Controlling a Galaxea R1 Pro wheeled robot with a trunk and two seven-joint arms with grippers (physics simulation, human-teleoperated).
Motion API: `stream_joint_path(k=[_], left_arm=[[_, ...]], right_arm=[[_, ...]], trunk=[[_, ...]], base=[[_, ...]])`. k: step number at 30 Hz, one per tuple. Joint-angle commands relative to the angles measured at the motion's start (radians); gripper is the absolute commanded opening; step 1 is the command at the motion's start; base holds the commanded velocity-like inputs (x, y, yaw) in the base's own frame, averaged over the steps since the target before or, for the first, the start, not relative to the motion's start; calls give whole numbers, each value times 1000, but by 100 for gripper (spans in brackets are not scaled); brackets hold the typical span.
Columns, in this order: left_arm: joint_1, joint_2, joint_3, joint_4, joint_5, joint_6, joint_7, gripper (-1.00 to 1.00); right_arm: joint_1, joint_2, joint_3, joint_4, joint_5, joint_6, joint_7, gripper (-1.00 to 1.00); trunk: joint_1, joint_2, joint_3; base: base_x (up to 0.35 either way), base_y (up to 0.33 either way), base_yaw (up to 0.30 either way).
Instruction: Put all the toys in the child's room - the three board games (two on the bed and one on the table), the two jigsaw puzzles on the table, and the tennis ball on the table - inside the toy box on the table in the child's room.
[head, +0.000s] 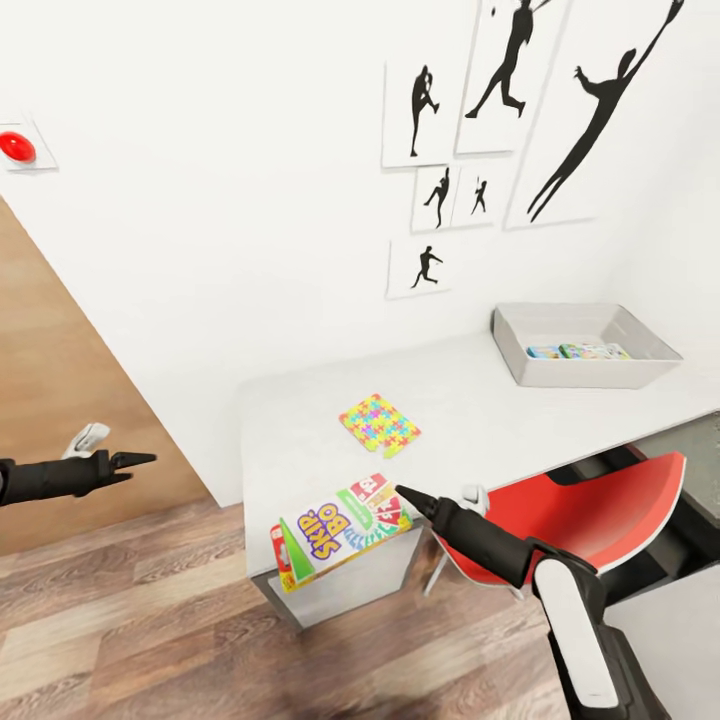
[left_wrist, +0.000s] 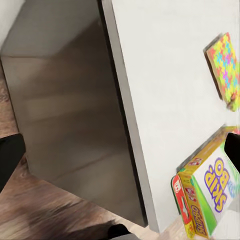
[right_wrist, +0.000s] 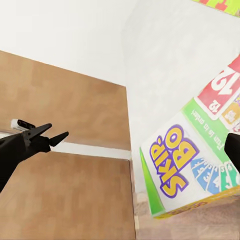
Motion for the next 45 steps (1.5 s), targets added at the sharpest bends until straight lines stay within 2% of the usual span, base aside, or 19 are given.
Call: stream_joint_path(k=[1, 12, 16, 19, 24, 36, 45], left_arm=[[-1, 2, -5, 0, 6, 5, -7, 100], [-1, 9, -4, 0, 11, 6, -23, 100], [-1, 10, -4, 0, 11, 6, -65, 100], [0, 10, -5, 2, 8, 6, -119, 100], [0, 10, -5, 38, 4, 6, -190, 100], [0, 15, -5, 107, 7, 6, -271, 100], [1, 10, -8, 177, 7, 5, -406, 100]], right_arm=[[0, 0, 0, 0, 6, 6, 18, 100], [3, 0, 9, 0, 8, 8, 33, 100], [24, -4, 3, 2, 8, 9, 40, 100], [55, -6, -1, 1, 9, 8, 42, 100], [77, -6, -3, 2, 9, 7, 40, 100], [83, -7, -5, 4, 9, 1, 39, 100], [84, -8, -5, 5, 10, -32, 39, 100]], trunk=[[1, -2, 0], [1, -2, 17], [1, -2, 23], [1, -2, 28], [1, -2, 36], [1, -2, 44], [1, -2, 44]], base=[[0, 0, -84], [-12, 0, -81], [-151, 0, -76], [-205, -21, -40], [-182, -93, -13], [-39, -26, 2], [-132, -86, 0]])
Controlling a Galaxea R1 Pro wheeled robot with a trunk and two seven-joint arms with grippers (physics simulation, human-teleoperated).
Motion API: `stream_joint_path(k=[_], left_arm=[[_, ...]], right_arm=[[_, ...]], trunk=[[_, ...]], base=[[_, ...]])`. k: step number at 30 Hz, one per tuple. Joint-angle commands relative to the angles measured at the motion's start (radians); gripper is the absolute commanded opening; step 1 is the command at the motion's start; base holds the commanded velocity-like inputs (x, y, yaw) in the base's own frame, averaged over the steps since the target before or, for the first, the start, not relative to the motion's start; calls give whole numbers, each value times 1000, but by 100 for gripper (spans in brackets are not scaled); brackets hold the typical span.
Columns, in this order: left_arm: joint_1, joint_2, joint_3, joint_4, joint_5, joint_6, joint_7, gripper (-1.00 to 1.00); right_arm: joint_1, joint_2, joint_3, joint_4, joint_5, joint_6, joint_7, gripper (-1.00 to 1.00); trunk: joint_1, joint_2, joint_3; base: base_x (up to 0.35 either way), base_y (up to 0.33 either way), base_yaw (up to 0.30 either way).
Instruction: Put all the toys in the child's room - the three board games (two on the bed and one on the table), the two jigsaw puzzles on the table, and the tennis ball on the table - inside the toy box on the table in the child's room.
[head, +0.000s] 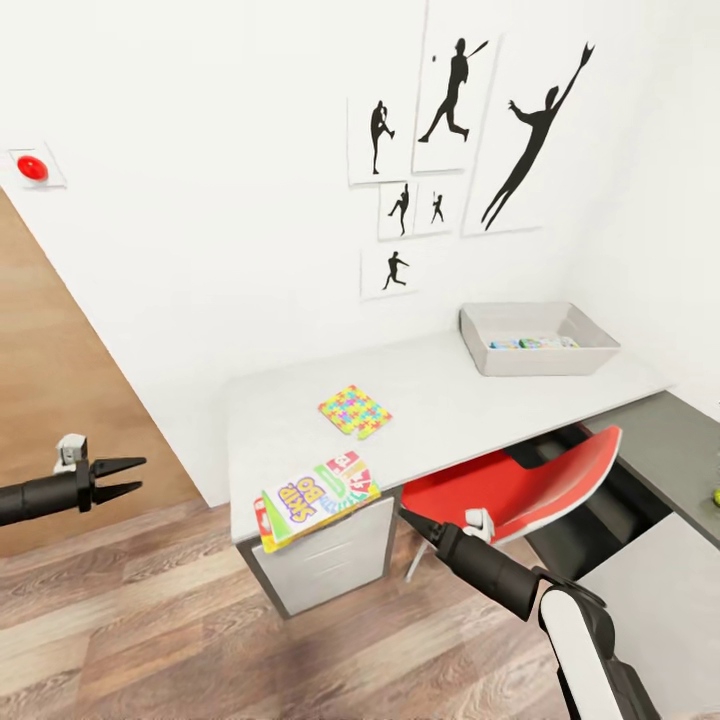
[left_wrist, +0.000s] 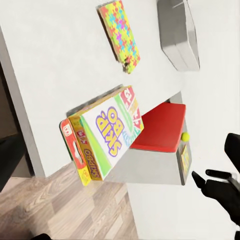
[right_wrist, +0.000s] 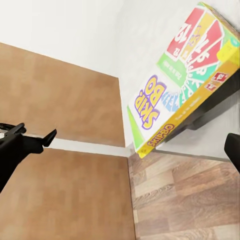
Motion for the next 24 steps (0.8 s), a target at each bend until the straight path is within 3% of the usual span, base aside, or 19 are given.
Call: stream_joint_path(k=[1, 8, 24], left_arm=[[-2, -1, -6, 10, 5, 9, -8, 100], [-2, -6, -7, 89, 6, -13, -29, 100], [-1, -8, -4, 141, 12, -45, -65, 100]], right_arm=[[-1, 1, -3, 0, 3, 6, 6, 100], [-1, 1, -4, 0, 1, 4, 11, 100], [-1, 1, -4, 0, 2, -1, 2, 100]], trunk=[[0, -2, -2], [0, -2, -2], [0, -2, -2]], base=[[-57, -44, 0], [-29, -21, 0], [-70, -114, 0]])
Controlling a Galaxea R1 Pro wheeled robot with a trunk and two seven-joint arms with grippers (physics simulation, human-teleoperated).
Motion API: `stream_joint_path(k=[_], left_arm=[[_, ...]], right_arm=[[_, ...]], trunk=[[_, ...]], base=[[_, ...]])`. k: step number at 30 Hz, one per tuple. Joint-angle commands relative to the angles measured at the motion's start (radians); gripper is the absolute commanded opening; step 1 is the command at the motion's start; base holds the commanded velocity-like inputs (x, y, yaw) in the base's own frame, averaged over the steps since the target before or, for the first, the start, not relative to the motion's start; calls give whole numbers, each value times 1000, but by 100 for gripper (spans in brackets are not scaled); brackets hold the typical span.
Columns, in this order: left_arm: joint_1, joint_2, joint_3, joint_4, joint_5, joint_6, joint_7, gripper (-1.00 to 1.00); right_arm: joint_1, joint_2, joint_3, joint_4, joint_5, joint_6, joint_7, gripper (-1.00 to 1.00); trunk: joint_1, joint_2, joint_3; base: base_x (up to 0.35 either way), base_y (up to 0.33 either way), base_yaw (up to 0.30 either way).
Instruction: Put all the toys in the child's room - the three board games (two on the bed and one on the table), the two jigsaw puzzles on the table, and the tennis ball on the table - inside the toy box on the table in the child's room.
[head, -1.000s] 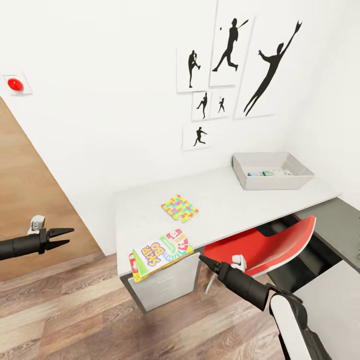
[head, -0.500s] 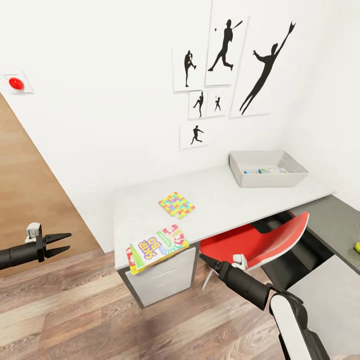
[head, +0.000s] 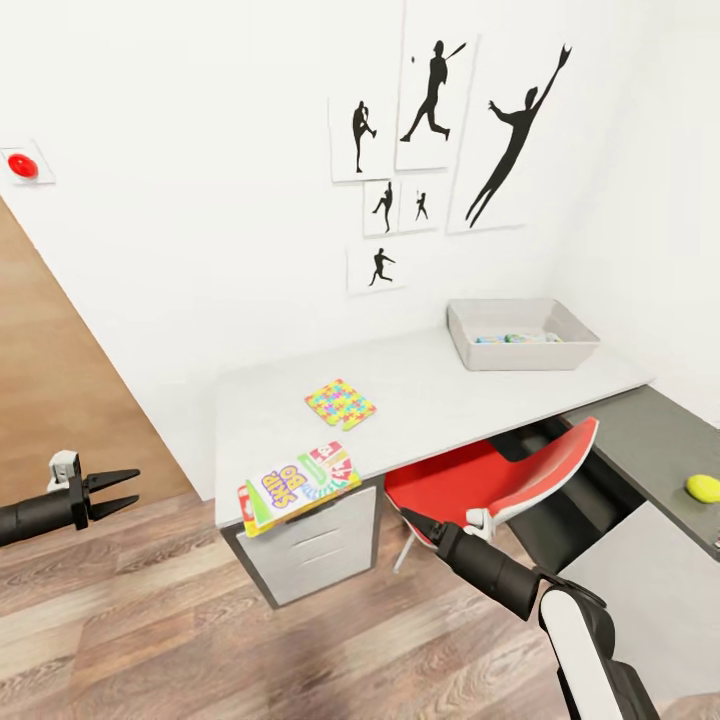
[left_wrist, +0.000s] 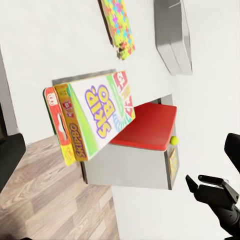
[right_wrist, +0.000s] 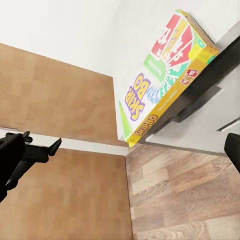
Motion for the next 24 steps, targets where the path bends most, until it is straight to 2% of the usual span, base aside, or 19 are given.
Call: stream_joint_path(k=[1, 11, 20, 24], left_arm=[[-1, 1, -8, 1, 8, 9, -4, 100], [-2, -1, -8, 2, 10, 9, -4, 100], [-1, -2, -8, 2, 11, 9, -4, 100], [-2, -2, -8, 2, 11, 9, -4, 100]], right_arm=[[-1, 1, -2, 0, 3, 7, 6, 100], [-1, 2, -1, 0, 4, 7, 5, 100], [-1, 3, -2, 0, 5, 7, 5, 100], [-1, 3, -2, 0, 5, 7, 5, 100]], trunk=[[1, -2, -2], [1, -2, -2], [1, -2, -2], [1, -2, -2]], base=[[-26, -85, 0], [-68, -179, 0], [-8, -52, 0], [-1, -213, 148]])
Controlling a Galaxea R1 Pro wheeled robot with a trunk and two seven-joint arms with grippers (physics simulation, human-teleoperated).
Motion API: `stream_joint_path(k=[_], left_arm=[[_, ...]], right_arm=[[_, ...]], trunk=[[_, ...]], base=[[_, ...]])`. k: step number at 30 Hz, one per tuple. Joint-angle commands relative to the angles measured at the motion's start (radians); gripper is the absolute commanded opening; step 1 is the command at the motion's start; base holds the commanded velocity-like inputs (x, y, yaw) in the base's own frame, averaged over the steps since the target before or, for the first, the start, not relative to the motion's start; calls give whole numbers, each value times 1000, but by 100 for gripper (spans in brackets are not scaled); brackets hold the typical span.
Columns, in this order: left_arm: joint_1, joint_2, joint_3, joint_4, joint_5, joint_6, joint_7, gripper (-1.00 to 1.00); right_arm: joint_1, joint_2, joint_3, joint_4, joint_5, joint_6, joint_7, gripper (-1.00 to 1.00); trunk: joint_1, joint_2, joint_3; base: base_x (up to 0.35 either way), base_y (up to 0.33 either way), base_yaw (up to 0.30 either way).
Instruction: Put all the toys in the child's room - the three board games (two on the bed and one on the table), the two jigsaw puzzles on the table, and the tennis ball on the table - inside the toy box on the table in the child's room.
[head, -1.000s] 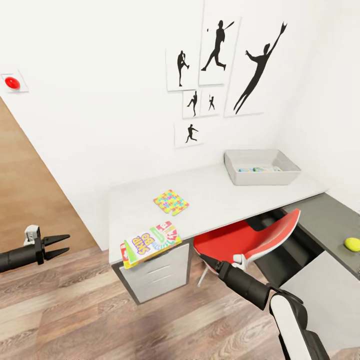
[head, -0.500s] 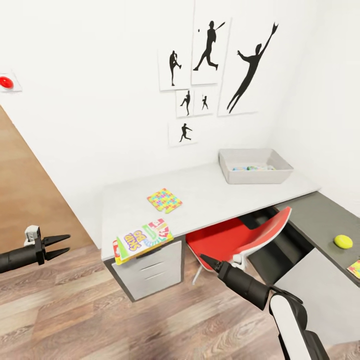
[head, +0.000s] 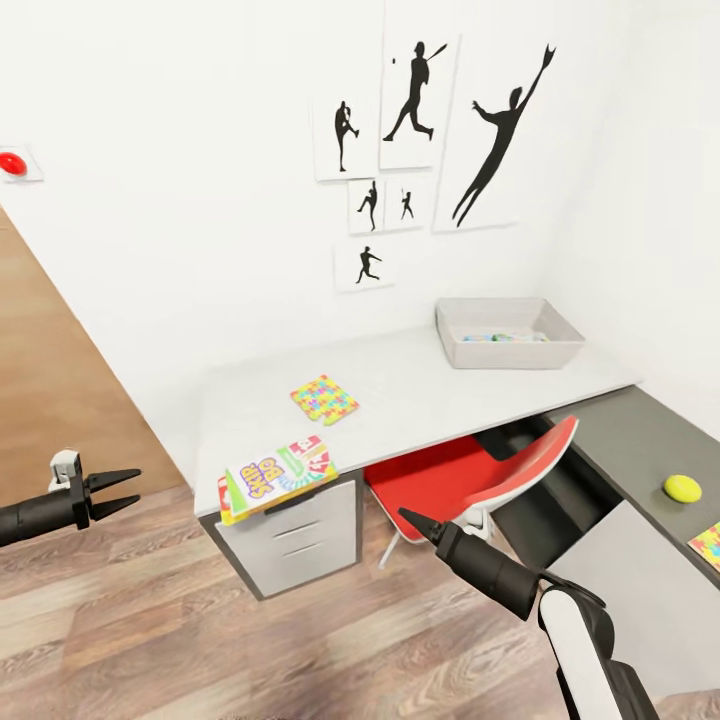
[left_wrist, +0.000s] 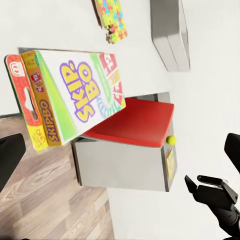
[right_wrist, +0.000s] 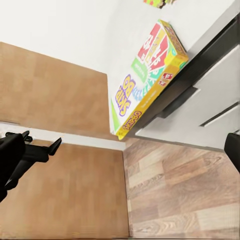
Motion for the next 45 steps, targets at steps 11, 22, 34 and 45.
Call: stream_joint_path(k=[11, 22, 34, 45], left_arm=[[-1, 1, -8, 2, 9, 10, -3, 100], [-1, 0, -8, 2, 8, 6, -4, 100], [-1, -1, -8, 2, 9, 6, -5, 100], [-1, 0, -8, 2, 9, 6, -5, 100]], right_arm=[[-1, 1, -2, -2, 3, 6, 6, 100], [-1, 1, -2, -2, 3, 6, 7, 100], [-1, 1, 0, -2, 3, 6, 6, 100], [-1, 2, 5, -2, 3, 6, 5, 100]], trunk=[[1, -2, -2], [1, -2, -2], [1, -2, -2], [1, -2, -2]], base=[[0, -62, 158], [0, -92, 13], [0, -72, 104], [0, -7, 6]])
